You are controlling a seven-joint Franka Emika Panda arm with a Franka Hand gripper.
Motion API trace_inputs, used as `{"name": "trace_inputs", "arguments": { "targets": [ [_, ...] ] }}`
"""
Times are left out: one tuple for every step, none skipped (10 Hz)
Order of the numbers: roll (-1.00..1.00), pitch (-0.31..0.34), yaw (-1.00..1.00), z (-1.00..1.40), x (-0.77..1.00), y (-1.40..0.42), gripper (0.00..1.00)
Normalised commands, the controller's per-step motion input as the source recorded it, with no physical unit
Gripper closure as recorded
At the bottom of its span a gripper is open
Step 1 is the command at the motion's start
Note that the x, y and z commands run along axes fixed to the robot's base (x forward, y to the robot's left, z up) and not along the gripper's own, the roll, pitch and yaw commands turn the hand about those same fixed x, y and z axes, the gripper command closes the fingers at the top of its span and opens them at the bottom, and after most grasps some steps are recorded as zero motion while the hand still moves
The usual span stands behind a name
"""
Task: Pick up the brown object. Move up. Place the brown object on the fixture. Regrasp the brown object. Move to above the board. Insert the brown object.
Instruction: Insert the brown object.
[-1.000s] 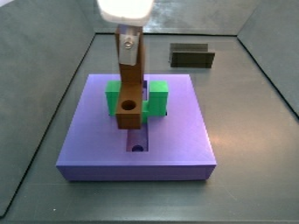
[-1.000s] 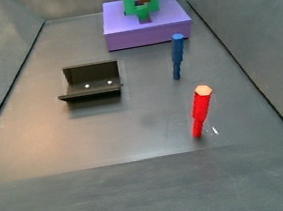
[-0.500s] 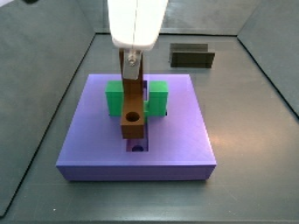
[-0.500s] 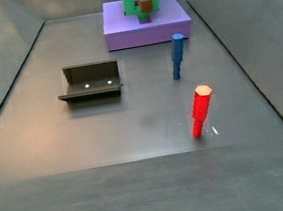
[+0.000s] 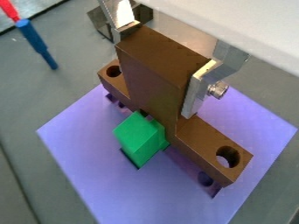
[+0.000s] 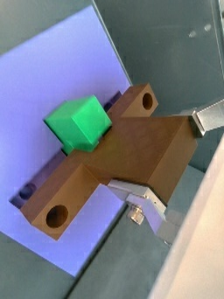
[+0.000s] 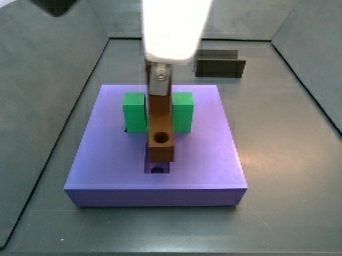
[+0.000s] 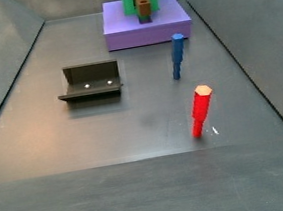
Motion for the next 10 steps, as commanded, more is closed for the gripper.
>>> {"name": "trace_inputs", "arguments": {
  "targets": [
    [0.00, 0.041, -0.17, -0.14, 0.00, 0.10, 1.00],
    [0.00, 0.039, -0.23, -0.21, -0.13, 0.09, 1.00],
    [0.00, 0.020, -0.21, -0.19, -0.18, 0.02, 1.00],
    [0.00, 0.000, -0.04, -0.08, -0.07, -0.09, 1.00],
    [-0.01, 0.000, 0.00, -0.02, 0.00, -0.25, 1.00],
    [-0.01, 0.000, 0.00, -0.07, 0.10, -0.15, 1.00],
    [0.00, 0.000, 0.00, -0.21, 0.03, 0.00, 1.00],
    [0.02, 0.000, 0.00, -0.25, 0.02, 0.05, 1.00],
    [0.06, 0.000, 0.00, -0.23, 0.00, 0.04, 1.00],
    [0.07, 0.000, 0.01, -0.30, 0.00, 0.00, 1.00]
  ]
}}
